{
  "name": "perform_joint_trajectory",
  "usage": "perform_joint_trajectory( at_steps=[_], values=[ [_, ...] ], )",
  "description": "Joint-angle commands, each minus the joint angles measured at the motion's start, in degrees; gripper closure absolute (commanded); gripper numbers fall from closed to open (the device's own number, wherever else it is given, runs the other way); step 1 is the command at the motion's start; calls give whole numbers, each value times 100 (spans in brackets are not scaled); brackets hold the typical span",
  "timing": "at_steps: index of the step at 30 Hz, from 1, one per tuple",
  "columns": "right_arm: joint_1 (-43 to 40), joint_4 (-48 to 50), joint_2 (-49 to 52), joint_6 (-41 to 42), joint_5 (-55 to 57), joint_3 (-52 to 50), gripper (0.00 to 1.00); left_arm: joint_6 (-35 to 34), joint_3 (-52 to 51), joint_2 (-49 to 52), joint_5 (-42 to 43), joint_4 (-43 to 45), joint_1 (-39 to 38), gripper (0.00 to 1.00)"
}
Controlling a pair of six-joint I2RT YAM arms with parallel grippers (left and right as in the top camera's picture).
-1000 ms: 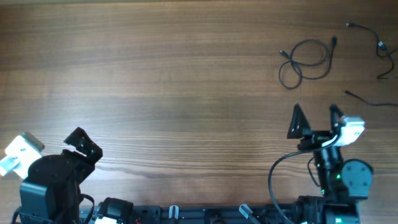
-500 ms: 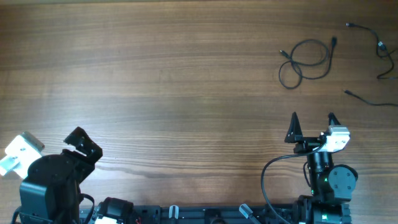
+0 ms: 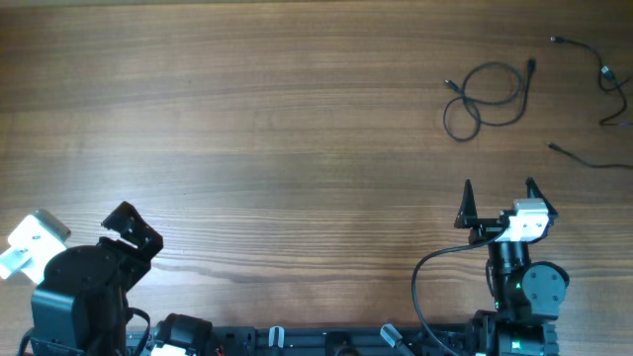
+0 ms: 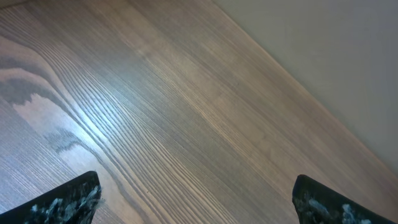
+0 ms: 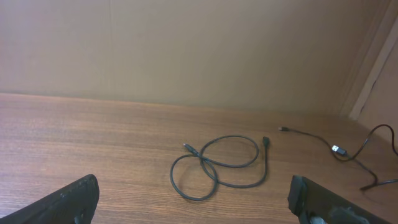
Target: Untangle cables
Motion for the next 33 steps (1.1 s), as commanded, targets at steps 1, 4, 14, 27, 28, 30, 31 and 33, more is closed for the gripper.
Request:
perform_joint_trajectory(
  at_steps=[1,4,14,27,28,30,31,33],
  values=[
    [-31,24,-94,-103,96,-50,0,31,-15,-13,-94,11,24,0],
    [-28,37,-94,-98,59,-50,0,31,-15,-13,-96,11,24,0],
    [-31,50,-94,-109,50,-50,0,31,-15,-13,-94,11,24,0],
    [-31,50,-94,-109,50,-50,0,968,-33,-24,-267,-1633,24,0],
    [-31,50,-94,-109,50,-50,0,975,-33,-24,-271,-1685,24,0],
    [-31,50,-94,-109,50,-50,0,1296,-33,-24,-273,-1696,24,0],
    [-31,50,-94,-109,50,-50,0,1510,-33,-24,-348,-1696,24,0],
    [-31,50,-94,-111,50,-50,0,1696,-33,-24,-328,-1696,24,0]
  ],
)
